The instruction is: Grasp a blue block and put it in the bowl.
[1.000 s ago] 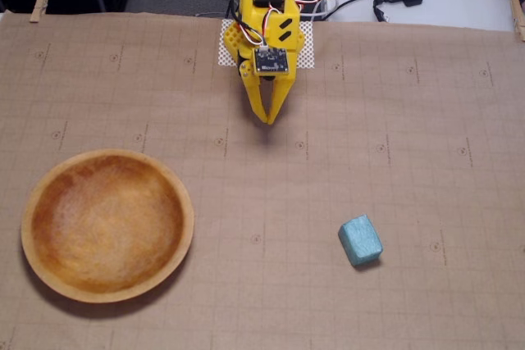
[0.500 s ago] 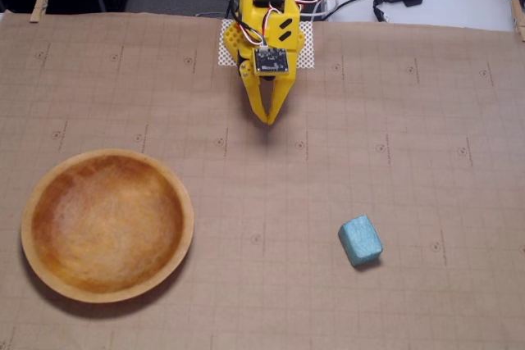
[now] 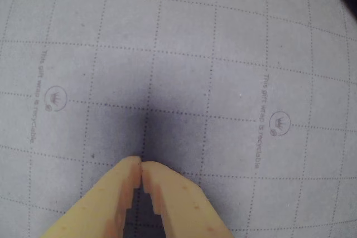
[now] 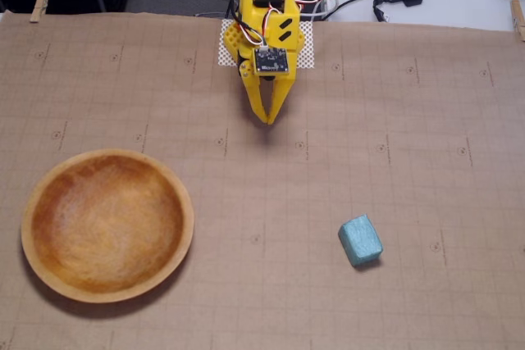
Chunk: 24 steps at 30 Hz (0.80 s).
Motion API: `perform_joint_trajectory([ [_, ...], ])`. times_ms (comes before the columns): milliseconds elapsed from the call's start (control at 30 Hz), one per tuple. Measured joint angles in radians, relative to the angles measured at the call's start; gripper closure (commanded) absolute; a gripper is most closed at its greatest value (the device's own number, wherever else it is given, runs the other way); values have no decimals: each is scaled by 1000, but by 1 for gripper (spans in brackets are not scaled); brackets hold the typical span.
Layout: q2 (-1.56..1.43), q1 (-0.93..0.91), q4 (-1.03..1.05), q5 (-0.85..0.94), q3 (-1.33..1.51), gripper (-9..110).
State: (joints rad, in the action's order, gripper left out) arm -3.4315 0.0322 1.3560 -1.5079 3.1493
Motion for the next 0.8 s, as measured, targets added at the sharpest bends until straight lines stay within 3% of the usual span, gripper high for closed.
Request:
perform_joint_trajectory([
  [800,0,0,-29,-20,-25,105],
])
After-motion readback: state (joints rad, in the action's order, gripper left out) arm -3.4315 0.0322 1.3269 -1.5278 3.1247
